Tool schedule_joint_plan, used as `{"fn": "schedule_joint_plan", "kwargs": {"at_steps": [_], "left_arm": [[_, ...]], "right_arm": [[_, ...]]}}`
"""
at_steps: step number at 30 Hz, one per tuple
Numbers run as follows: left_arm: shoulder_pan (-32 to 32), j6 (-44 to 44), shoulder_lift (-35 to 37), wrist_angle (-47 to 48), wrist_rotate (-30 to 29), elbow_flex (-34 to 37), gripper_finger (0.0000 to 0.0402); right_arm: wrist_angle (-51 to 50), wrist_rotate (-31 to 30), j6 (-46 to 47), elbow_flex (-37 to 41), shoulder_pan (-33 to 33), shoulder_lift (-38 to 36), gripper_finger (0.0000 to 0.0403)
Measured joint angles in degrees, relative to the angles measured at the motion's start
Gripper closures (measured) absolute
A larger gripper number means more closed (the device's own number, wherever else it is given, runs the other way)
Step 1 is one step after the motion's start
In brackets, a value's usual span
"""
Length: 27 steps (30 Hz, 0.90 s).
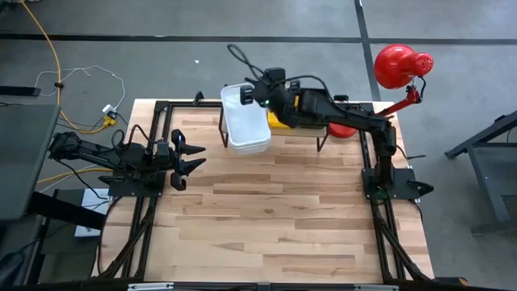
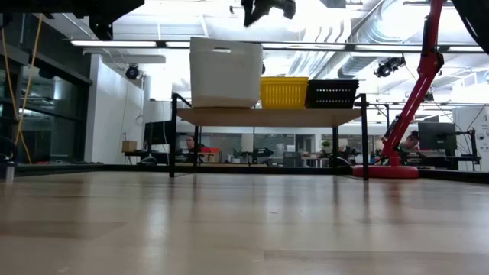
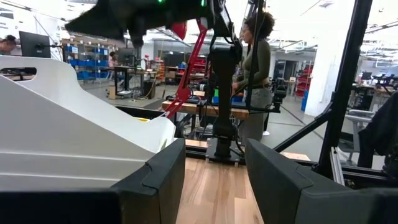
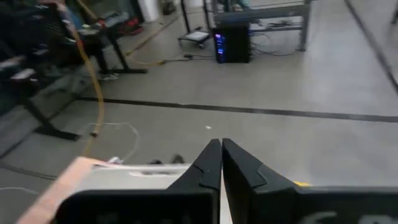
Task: Stack baskets on shelf by color
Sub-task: Stack the white bin into the other white bin on the shelf
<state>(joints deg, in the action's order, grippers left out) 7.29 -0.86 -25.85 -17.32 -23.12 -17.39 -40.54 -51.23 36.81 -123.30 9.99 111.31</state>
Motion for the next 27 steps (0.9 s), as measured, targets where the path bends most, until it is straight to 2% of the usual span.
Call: {"fn": "schedule_joint_plan", "kwargs": {"at_steps": [7,10,13,17,23,27], "left_arm": [[0.0,0.0,0.0,0.4,0.0,0.0,0.0245],[0.0,0.0,0.0,0.6,0.0,0.0,0.0245],[0.0,-0.3,0.0,0.8,0.0,0.0,0.0245],[0.0,-0.4,0.0,0.8,0.0,0.0,0.0245],[0.0,-0.6,0.0,0.9,-0.1,0.0,0.0245],[0.0,-1.9,0.0,1.4,-0.1,0.0,0.0245]], "right_arm": [[-2.4,8.4,-6.1,-4.3,-0.3,-0.1,0.0399],[-8.4,12.1,-6.0,-4.3,-0.6,0.0,0.0396],[-14.6,12.6,-3.4,-4.3,-0.2,0.0,0.0383],[-20.1,12.5,-2.2,-4.2,-0.3,0.0,0.0337],[-13.7,12.7,-2.3,2.5,0.2,0.5,0.0246],[-11.6,12.9,-1.8,6.4,2.2,0.6,0.0217]]}}
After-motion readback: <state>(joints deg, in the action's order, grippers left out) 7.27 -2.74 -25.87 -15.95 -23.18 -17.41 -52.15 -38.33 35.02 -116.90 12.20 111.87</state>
